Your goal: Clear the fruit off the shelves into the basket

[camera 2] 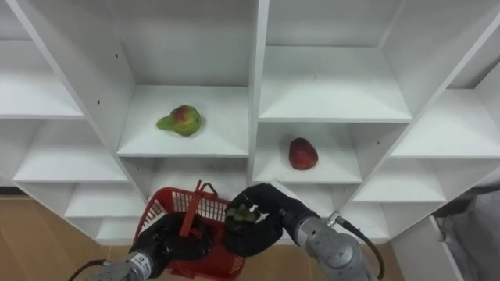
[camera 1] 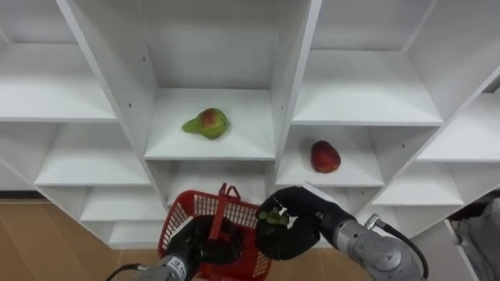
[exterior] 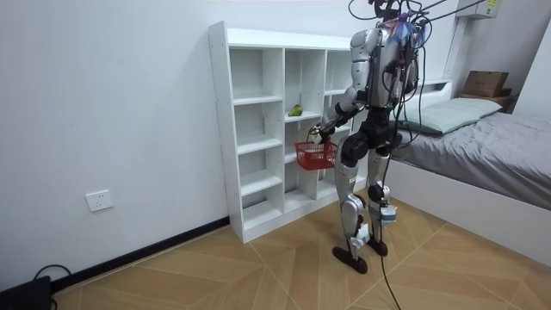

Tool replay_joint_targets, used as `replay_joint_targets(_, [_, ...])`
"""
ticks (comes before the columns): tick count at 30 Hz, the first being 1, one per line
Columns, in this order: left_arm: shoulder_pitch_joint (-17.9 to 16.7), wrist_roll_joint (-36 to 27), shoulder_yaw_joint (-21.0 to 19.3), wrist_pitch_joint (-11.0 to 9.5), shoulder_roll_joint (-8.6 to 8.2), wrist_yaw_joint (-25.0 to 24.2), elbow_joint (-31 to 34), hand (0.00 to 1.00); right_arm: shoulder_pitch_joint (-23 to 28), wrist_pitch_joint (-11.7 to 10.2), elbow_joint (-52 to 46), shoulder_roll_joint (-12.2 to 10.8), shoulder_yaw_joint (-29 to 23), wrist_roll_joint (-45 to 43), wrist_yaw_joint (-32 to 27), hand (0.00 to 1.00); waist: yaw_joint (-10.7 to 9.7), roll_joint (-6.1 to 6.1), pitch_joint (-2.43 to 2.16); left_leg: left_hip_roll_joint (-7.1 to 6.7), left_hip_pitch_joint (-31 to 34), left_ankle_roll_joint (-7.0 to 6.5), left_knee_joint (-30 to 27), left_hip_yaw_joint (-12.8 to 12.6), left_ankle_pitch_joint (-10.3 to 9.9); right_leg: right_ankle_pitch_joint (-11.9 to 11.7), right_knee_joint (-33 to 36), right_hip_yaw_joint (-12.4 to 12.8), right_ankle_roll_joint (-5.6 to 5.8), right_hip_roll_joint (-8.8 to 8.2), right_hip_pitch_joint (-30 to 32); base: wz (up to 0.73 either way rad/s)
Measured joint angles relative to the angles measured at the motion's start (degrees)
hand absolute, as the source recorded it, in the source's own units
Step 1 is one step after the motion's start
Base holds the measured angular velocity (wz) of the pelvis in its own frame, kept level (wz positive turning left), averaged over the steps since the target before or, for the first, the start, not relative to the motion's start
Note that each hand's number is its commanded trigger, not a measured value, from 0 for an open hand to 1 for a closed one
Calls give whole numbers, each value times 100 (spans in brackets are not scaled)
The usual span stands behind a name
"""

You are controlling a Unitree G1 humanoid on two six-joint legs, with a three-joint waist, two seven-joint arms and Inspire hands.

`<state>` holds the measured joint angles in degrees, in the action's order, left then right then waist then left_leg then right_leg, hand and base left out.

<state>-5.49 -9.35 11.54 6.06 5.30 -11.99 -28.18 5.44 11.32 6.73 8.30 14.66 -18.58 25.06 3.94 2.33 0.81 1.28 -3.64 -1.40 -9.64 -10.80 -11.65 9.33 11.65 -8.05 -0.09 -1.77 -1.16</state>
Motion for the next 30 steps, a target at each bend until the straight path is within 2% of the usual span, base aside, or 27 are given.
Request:
replay_joint_targets(12, [0, 6, 55, 0, -1, -6, 10, 100, -4, 0, 1, -13, 3, -12, -33, 100, 1, -12, -5, -6, 29, 0, -21, 80, 0, 0, -2, -84, 0, -1, -45, 2])
replay_joint_targets(22, [0, 26, 229, 0, 62, -12, 113, 100, -38, -4, 199, -8, 11, -113, -346, 100, -21, -10, -6, -13, 35, 0, -11, 169, 0, 3, -25, -187, 5, -8, -73, 4])
replay_joint_targets(30, [1, 27, 369, 0, 101, -9, 220, 100, -38, -4, 200, 6, 280, -368, -667, 100, -28, -18, -12, -12, 33, 0, -22, 191, 2, 3, -10, -179, 5, -10, -89, 1])
